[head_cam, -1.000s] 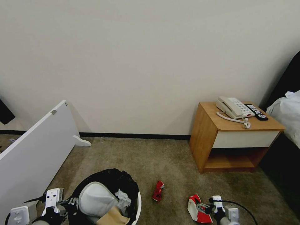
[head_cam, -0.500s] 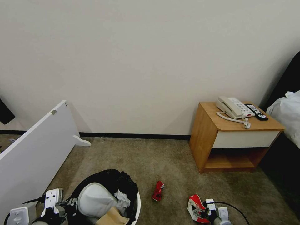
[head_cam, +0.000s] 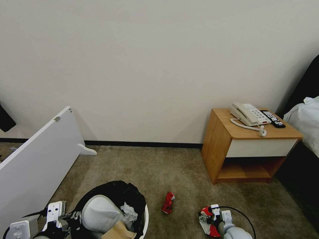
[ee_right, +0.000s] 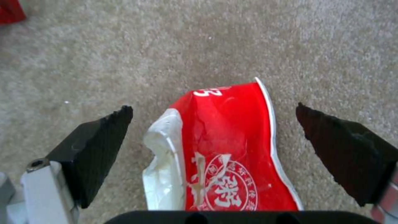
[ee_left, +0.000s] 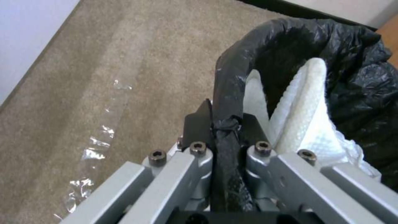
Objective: Pick up the trash bin, then pick up the garbage from the floor and place it into the trash bin.
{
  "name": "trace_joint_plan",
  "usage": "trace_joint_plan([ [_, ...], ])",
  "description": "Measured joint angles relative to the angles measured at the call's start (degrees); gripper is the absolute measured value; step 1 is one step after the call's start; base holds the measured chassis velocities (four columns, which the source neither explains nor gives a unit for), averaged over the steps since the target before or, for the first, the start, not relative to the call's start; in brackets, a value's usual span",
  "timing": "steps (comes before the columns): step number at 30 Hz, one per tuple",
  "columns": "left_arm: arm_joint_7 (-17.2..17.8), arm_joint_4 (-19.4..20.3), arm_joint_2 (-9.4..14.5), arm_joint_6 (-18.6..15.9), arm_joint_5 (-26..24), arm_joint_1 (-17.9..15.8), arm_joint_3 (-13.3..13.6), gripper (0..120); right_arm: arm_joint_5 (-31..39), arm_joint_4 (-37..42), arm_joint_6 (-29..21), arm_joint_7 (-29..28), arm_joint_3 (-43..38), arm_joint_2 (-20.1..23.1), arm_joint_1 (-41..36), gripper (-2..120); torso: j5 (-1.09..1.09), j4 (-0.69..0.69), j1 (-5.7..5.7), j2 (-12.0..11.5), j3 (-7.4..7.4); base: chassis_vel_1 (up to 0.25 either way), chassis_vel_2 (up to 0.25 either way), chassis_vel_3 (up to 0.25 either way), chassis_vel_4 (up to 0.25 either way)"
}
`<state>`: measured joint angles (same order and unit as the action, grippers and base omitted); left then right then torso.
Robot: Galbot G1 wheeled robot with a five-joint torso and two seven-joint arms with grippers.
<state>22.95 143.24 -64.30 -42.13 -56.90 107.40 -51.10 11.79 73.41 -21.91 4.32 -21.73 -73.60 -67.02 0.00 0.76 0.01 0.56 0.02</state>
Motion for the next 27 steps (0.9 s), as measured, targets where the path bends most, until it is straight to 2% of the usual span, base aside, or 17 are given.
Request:
trace_joint_plan([
  [5, 0.0, 0.0, 0.02, 0.0, -0.02, -0.04, -0.02, 4, -0.84, -1.66, -1.24, 0.96, 0.33, -0.39, 1.05, 98, 0.0, 0.0, 0.0, 0.0, 0.0, 0.0, 0.0, 0.0, 0.0],
  [7, 0.0, 0.0, 0.04, 0.0, -0.03, -0.05, -0.06, 4, -1.68, -2.55, -1.64, 1.39, 0.58, -0.5, 1.31, 89, 0.0, 0.0, 0.0, 0.0, 0.0, 0.0, 0.0, 0.0, 0.0],
  [8, 0.0, 0.0, 0.04, 0.0, -0.03, -0.05, -0.06, 4, -1.68, -2.55, -1.64, 1.39, 0.58, -0.5, 1.31, 89, 0.0, 0.0, 0.0, 0.0, 0.0, 0.0, 0.0, 0.0, 0.0],
  [10, -0.01, 0.0, 0.14, 0.0, -0.1, -0.05, -0.27, 4, -2.04, -3.25, -1.99, 1.45, 0.76, -0.49, 1.48, 77, 0.0, 0.0, 0.0, 0.0, 0.0, 0.0, 0.0, 0.0, 0.0],
  [11, -0.01, 0.0, 0.14, 0.0, -0.1, -0.05, -0.27, 4, -2.04, -3.25, -1.99, 1.45, 0.76, -0.49, 1.48, 77, 0.0, 0.0, 0.0, 0.0, 0.0, 0.0, 0.0, 0.0, 0.0],
  [13, -0.01, 0.0, 0.19, 0.0, -0.17, -0.04, -0.37, 4, -2.04, -3.28, -2.49, 1.5, 0.79, -0.35, 1.45, 67, 0.0, 0.0, 0.0, 0.0, 0.0, 0.0, 0.0, 0.0, 0.0],
  [14, -0.01, 0.0, 0.19, 0.0, -0.17, -0.04, -0.37, 4, -2.04, -3.28, -2.49, 1.5, 0.79, -0.35, 1.45, 67, 0.0, 0.0, 0.0, 0.0, 0.0, 0.0, 0.0, 0.0, 0.0],
  [16, -0.02, 0.0, 0.19, 0.0, -0.21, -0.05, -0.38, 4, -1.99, -3.25, -2.68, 1.55, 0.8, -0.05, 1.18, 55, 0.0, 0.0, 0.0, 0.0, -0.01, 0.0, 0.0, 0.0, 0.0],
  [18, -0.02, 0.0, 0.19, 0.0, -0.21, -0.06, -0.38, 4, -1.97, -3.21, -2.74, 1.55, 0.78, -0.02, 1.15, 53, -0.01, 0.0, 0.0, 0.0, -0.01, 0.0, 0.0, 0.0, 0.0],
  [19, -0.03, 0.0, 0.19, 0.0, -0.22, -0.09, -0.38, 4, -1.82, -2.95, -2.87, 1.59, 0.69, 0.15, 0.96, 46, 0.0, 0.0, 0.0, 0.0, -0.01, 0.0, 0.0, 0.0, 0.0],
  [20, -0.03, 0.0, 0.19, 0.0, -0.22, -0.09, -0.38, 4, -1.82, -2.95, -2.87, 1.59, 0.69, 0.15, 0.96, 46, 0.0, 0.0, 0.0, 0.0, -0.01, 0.0, 0.0, 0.0, 0.0],
  [22, -0.03, 0.0, 0.2, 0.0, -0.22, -0.14, -0.36, 4, -1.72, -2.66, -2.82, 1.69, 0.35, 0.38, 0.73, 33, 0.01, -0.01, 0.0, 0.0, -0.01, 0.0, 0.0, 0.0, 0.0],
  [23, -0.03, 0.0, 0.2, 0.0, -0.22, -0.14, -0.36, 4, -1.72, -2.66, -2.82, 1.69, 0.35, 0.38, 0.73, 33, 0.01, -0.01, 0.0, 0.0, -0.01, 0.0, 0.0, 0.0, 0.0],
  [24, -0.03, 0.0, 0.2, 0.0, -0.22, -0.16, -0.31, 4, -1.7, -2.4, -2.74, 1.75, 0.11, 0.5, 0.48, 26, 0.02, -0.01, 0.0, 0.0, -0.01, 0.0, 0.0, 0.0, 0.0],
  [26, -0.03, 0.0, 0.19, 0.0, -0.22, -0.16, -0.3, 4, -1.69, -2.32, -2.72, 1.77, 0.05, 0.53, 0.42, 23, 0.02, -0.01, 0.0, 0.0, -0.01, 0.0, 0.0, 0.0, 0.0],
  [27, -0.03, 0.0, 0.19, 0.0, -0.22, -0.16, -0.28, 4, -1.67, -1.97, -2.6, 1.8, -0.18, 0.66, 0.1, 17, 0.02, -0.02, 0.0, 0.0, -0.01, 0.0, 0.0, 0.0, 0.0],
])
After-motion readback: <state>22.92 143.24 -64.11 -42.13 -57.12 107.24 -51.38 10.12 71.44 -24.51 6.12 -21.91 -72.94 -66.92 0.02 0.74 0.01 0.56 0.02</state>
